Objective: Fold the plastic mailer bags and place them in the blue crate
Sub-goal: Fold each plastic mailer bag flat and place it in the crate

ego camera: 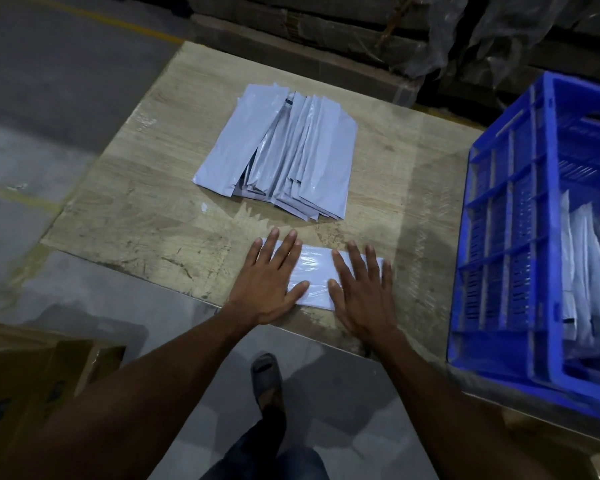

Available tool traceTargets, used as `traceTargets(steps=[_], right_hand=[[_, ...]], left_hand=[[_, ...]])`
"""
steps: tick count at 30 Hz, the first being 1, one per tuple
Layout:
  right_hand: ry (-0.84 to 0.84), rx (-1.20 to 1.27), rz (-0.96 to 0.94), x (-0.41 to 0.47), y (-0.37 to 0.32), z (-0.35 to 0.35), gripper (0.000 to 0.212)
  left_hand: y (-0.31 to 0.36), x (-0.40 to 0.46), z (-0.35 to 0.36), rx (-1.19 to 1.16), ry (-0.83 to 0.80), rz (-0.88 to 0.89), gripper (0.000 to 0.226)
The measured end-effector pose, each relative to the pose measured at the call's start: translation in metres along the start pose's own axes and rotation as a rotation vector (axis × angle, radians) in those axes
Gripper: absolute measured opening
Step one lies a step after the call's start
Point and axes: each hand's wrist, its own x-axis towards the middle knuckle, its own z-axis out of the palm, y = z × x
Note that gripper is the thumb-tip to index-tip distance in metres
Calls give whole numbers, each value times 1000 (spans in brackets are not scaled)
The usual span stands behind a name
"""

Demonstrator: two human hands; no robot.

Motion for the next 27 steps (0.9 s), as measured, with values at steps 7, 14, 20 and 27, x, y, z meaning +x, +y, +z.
traceTargets(steps=[7,14,20,27], right_hand=[[65,76,-58,5,-21,-12,60],[64,62,-32,-1,-33,3,57],[10,6,13,-9,-9,-1,63],[-105,30,87,-14,-3,-7,69]], left_hand=[[19,6,-11,-100,241,-3,56],[40,1,10,-169,206,67,58],[20,-6,9,-64,126,-53,67],[0,-15,7,-14,93,-119,72]])
